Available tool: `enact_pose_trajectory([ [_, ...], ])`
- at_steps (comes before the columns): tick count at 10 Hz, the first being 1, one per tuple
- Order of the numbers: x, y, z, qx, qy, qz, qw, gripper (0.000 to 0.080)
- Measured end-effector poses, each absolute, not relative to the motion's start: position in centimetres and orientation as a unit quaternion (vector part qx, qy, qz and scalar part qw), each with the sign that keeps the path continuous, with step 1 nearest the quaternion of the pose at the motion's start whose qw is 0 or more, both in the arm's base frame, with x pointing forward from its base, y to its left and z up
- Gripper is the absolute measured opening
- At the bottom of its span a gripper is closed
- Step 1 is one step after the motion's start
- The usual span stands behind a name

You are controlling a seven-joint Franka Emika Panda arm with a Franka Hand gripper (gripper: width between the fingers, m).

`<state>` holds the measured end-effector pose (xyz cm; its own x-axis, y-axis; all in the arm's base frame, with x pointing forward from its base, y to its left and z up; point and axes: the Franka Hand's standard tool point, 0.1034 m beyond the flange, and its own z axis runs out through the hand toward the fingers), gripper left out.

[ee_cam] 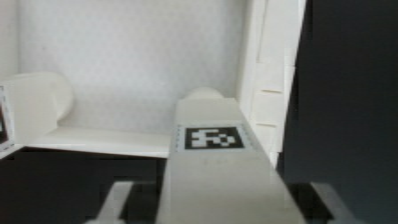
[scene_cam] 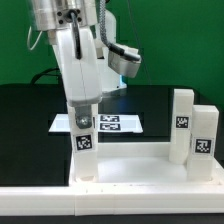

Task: Assemble desk

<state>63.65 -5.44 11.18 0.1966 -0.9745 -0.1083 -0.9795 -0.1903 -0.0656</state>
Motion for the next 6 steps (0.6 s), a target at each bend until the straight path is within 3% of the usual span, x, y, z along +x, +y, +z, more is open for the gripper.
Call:
enact_pose_trajectory([
  [1, 63.87, -5.3, 11.2, -0.833, 0.55, 0.007, 0.06, 0.039],
  [2, 63.87, -5.06, 11.19, -0.882, 0.467, 0.002, 0.061, 0.0562],
  [3, 63.85, -4.8, 11.24, -0.904, 0.422, 0.0, 0.061, 0.0562],
  [4, 63.82, -4.9, 11.16, -0.92, 0.387, -0.002, 0.061, 0.0631],
  [6, 63.8, -4.98, 11.1, -0.945, 0.321, -0.006, 0.06, 0.0646],
])
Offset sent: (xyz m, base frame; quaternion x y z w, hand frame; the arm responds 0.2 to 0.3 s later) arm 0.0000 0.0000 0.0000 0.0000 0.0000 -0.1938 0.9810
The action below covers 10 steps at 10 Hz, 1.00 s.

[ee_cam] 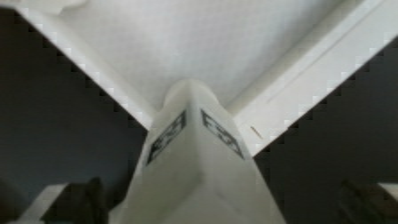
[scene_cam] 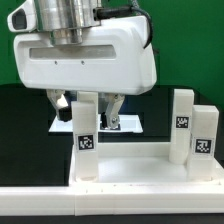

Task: Assemble desk

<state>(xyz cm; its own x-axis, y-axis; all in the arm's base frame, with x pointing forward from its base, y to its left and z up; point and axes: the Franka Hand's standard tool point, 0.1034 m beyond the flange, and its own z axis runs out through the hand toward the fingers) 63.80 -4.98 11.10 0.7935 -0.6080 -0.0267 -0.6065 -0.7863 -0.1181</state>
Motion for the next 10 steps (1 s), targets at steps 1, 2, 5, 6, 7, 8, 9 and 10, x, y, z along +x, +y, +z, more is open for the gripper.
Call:
enact_pose_trajectory([
  [1, 63.78, -5.01, 11.08, -0.953, 0.297, -0.008, 0.06, 0.0648],
  [2, 63.77, -5.09, 11.05, -0.966, 0.252, -0.01, 0.059, 0.0648],
  [5, 63.53, -5.33, 10.72, -0.995, 0.081, -0.009, 0.05, 0.0648],
  [6, 63.52, -5.34, 10.7, -0.995, 0.084, -0.009, 0.05, 0.0646],
  [7, 63.51, -5.34, 10.7, -0.995, 0.084, -0.008, 0.05, 0.0646],
  [8, 63.51, -5.35, 10.69, -0.995, 0.084, -0.008, 0.05, 0.0498],
  [9, 63.5, -5.35, 10.69, -0.995, 0.084, -0.008, 0.05, 0.0362],
  [10, 63.35, -5.39, 10.68, -0.995, 0.083, -0.003, 0.05, 0.0362],
])
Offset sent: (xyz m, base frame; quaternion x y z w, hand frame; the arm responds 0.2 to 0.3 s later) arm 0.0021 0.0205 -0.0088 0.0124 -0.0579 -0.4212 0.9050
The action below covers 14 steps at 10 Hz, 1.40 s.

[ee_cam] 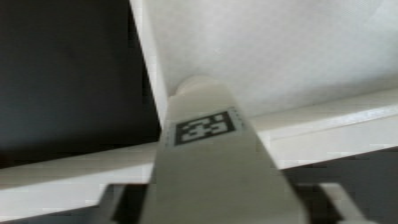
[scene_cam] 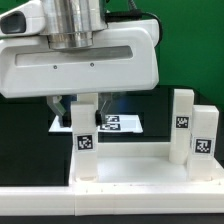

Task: Assemble desk

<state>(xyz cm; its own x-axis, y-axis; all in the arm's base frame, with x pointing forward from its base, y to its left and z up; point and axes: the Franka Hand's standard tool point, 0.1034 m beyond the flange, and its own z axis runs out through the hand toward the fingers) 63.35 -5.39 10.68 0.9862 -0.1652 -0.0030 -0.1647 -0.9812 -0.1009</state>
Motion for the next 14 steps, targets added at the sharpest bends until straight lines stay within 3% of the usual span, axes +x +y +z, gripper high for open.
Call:
enact_pose_trajectory([
  [1, 63.2, -5.4, 10.7, -0.995, 0.083, 0.002, 0.051, 0.0286],
  [2, 63.0, -5.4, 10.7, -0.994, 0.091, 0.014, 0.053, 0.0286],
  [4, 62.7, -5.3, 11.0, -0.97, 0.225, 0.087, 0.039, 0.0286],
  [6, 63.4, -5.9, 10.8, -0.952, 0.27, 0.136, 0.047, 0.0286],
  [10, 63.4, -6.3, 10.7, -0.95, 0.279, 0.134, 0.046, 0.0287],
  [12, 63.6, -6.2, 10.7, -0.91, 0.393, 0.133, 0.03, 0.0288],
  [14, 63.8, -6.5, 10.6, -0.9, 0.417, 0.126, 0.029, 0.0288],
])
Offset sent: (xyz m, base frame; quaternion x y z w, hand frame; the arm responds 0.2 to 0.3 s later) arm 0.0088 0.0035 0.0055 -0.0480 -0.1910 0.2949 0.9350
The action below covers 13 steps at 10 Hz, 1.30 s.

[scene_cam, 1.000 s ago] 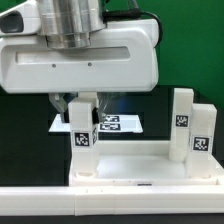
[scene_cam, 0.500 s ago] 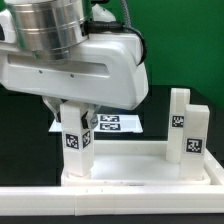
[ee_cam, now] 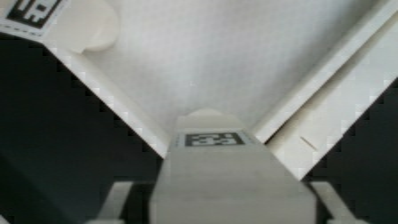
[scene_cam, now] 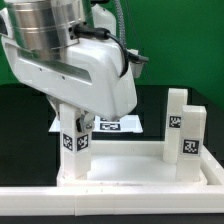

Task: Assemble desk

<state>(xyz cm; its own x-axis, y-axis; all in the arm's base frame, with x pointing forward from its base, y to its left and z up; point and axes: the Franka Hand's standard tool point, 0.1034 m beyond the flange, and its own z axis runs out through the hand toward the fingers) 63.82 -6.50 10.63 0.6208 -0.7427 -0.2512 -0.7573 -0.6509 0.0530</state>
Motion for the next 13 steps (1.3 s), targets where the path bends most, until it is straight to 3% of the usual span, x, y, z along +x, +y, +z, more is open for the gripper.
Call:
enact_pose_trajectory([
  [13, 63.83, -6.7, 10.62, -0.899, 0.418, 0.125, 0.028, 0.0288],
])
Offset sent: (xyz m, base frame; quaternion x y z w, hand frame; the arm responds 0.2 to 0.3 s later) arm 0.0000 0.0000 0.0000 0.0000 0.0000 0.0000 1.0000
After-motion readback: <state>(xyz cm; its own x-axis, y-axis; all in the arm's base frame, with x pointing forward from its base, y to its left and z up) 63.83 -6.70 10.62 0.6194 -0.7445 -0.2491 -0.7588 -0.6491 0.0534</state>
